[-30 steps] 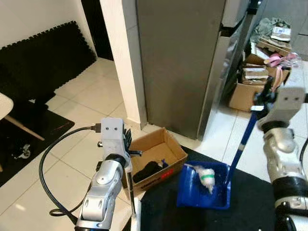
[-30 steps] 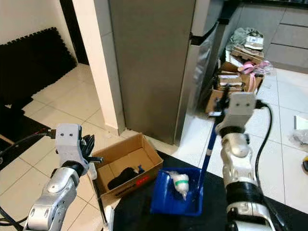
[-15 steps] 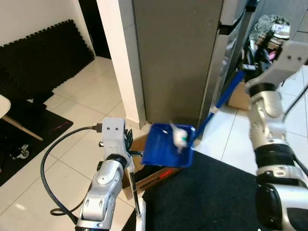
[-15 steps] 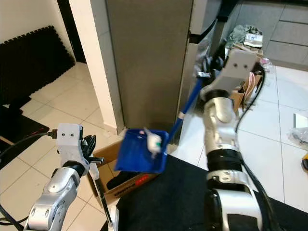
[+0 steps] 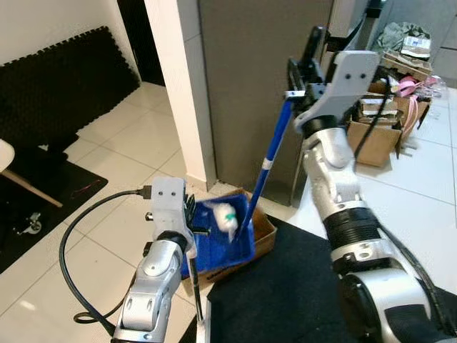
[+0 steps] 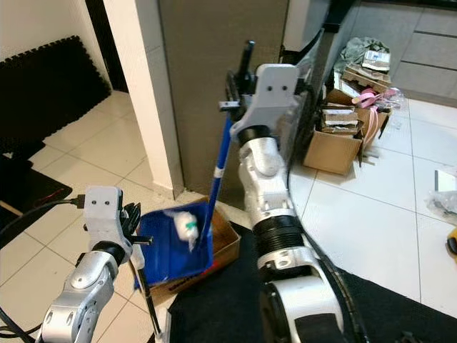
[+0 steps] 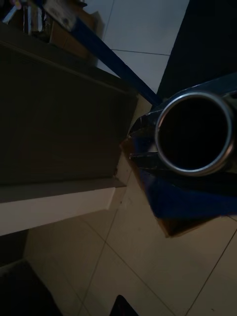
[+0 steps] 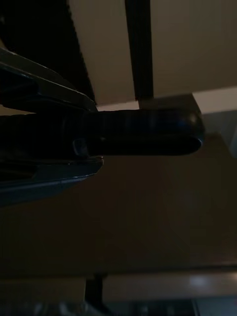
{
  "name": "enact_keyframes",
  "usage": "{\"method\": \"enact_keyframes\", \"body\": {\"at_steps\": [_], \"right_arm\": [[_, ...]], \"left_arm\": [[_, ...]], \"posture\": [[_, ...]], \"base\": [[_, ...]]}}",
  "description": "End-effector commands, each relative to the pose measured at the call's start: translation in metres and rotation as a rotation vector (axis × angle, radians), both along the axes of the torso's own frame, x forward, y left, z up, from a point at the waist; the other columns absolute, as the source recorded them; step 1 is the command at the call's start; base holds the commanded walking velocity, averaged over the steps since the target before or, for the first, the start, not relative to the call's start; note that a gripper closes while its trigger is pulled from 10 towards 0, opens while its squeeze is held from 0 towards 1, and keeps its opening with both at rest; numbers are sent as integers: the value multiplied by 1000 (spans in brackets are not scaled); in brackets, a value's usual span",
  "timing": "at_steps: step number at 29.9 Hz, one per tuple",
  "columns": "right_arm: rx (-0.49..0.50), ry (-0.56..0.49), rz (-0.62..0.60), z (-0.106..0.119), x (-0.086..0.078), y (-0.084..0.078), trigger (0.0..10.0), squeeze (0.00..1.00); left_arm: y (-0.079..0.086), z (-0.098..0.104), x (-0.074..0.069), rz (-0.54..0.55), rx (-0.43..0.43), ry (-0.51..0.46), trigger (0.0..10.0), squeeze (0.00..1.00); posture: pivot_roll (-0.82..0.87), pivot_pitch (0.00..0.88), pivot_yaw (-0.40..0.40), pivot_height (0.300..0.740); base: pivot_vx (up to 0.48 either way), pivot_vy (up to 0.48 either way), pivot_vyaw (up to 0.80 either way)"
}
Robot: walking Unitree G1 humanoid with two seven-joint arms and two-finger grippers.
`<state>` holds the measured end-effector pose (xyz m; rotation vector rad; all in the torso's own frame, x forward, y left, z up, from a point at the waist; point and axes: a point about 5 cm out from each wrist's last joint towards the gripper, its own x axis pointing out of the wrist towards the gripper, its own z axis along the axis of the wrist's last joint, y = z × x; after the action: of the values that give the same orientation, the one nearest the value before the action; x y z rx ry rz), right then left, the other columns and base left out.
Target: Sweep floor
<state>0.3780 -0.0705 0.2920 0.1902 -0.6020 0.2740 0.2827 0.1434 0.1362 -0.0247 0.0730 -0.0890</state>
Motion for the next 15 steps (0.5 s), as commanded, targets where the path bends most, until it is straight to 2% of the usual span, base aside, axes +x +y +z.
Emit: {"method": "enact_keyframes", "body": {"at_steps": [1,4,8,15], "right_arm": [[20,-129,34,25,-10,11,10000,0],[16,-138,52,24,-12,18,10000,0],[-44,-176,50,24,-10,31,10000,0],[-93,-199,-1,36,-1,31,10000,0]], "left_arm": [[-4,1,0,-4,9,-15,10000,0],[-5,0,0,-7,10,-13,10000,0],[-10,-2,0,-19,10,-7,10000,0],[-19,-2,0,-38,8,-7,10000,0]], "posture": [[78,63,6,740],[78,63,6,740],[87,69,-3,740],[111,85,-26,740]], "base": [[0,0,0],[0,0,0],[0,0,0],[0,0,0]]}}
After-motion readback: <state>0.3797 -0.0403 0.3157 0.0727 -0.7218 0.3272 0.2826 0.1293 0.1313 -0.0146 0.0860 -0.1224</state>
